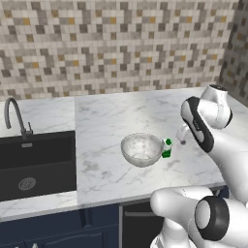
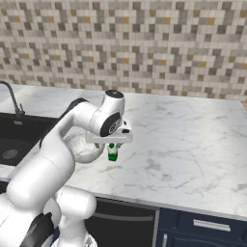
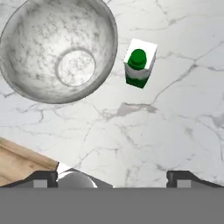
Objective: Gather the eggs and milk located in the vicinity of the sink area and place them right next to the bowl.
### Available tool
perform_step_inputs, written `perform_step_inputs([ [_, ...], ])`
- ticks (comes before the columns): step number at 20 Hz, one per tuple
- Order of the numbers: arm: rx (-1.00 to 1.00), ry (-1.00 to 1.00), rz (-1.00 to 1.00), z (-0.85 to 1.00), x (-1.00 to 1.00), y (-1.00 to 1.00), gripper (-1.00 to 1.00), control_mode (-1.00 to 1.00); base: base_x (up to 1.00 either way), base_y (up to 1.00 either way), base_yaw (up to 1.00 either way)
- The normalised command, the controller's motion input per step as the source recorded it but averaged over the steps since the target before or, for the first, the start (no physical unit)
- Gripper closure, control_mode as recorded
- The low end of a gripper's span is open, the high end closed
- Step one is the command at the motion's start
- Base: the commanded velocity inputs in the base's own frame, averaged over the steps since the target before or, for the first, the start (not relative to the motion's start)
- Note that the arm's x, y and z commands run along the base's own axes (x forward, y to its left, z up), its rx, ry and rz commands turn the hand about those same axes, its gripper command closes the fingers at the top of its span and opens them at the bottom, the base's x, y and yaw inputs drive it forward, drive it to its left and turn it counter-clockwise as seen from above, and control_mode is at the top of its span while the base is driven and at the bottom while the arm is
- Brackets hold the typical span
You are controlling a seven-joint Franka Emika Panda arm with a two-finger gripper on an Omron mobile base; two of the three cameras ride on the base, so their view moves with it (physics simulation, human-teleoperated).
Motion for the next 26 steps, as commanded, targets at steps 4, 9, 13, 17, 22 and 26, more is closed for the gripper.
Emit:
perform_step_inputs([
  [4, 0.00, 0.10, -0.43, 0.19, -0.31, 0.06, -1.00, -1.00, 0.00, 0.00, 0.00],
  [9, 0.00, 0.02, -0.25, -0.02, 0.14, 0.27, -1.00, -1.00, 0.00, 0.00, 0.00],
  [13, -0.08, 0.03, -0.29, 0.00, 0.02, 0.58, -1.00, -1.00, 0.00, 0.00, 0.00],
  [17, -0.05, 0.12, -0.35, 0.00, -0.17, 0.26, -1.00, -1.00, 0.00, 0.00, 0.00],
  [22, 0.00, 0.01, -0.32, 0.00, -0.62, 0.01, -1.00, -1.00, 0.00, 0.00, 0.00],
  [26, -0.01, 0.00, -0.23, 0.00, -0.27, 0.07, -1.00, -1.00, 0.00, 0.00, 0.00],
])
